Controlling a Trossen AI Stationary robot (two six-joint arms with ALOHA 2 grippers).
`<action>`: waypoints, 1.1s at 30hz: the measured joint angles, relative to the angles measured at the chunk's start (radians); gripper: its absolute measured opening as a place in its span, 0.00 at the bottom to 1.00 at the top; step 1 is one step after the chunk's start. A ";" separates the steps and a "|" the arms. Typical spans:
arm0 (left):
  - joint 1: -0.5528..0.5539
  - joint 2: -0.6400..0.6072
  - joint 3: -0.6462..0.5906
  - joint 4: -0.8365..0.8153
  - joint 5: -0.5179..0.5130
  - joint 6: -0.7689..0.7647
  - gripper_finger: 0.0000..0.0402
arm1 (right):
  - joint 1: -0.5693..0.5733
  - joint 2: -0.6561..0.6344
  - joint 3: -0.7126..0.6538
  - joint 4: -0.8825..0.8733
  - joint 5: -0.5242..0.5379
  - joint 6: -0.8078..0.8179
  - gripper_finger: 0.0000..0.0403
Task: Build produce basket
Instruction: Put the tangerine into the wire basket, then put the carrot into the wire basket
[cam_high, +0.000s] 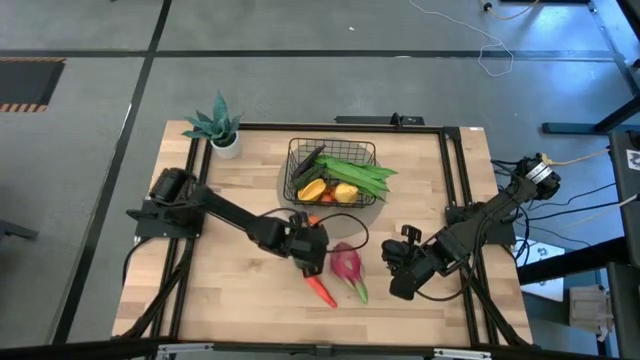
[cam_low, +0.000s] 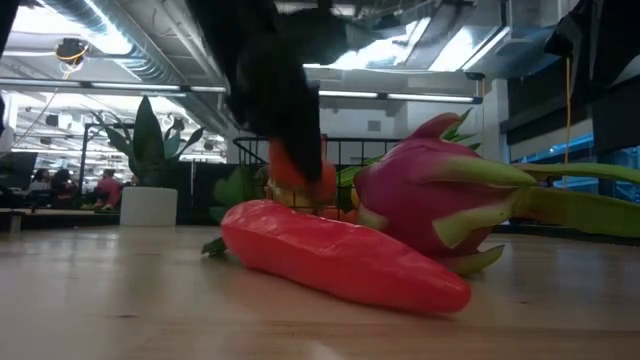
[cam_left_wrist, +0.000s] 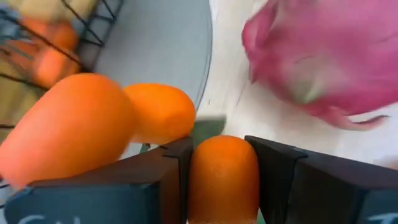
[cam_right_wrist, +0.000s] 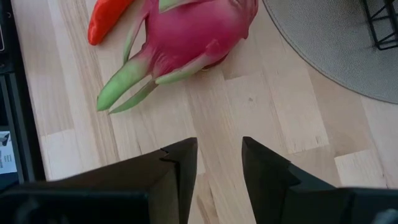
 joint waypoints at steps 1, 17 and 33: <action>-0.003 -0.021 0.000 -0.002 0.000 0.000 0.26 | 0.000 0.000 0.000 0.000 0.000 0.000 0.29; 0.133 -0.285 -0.001 0.105 -0.176 0.412 0.26 | 0.000 0.000 0.000 0.001 0.001 0.000 0.29; 0.393 -0.270 0.000 0.113 0.014 0.369 0.50 | 0.000 0.000 0.000 0.006 0.009 0.000 0.29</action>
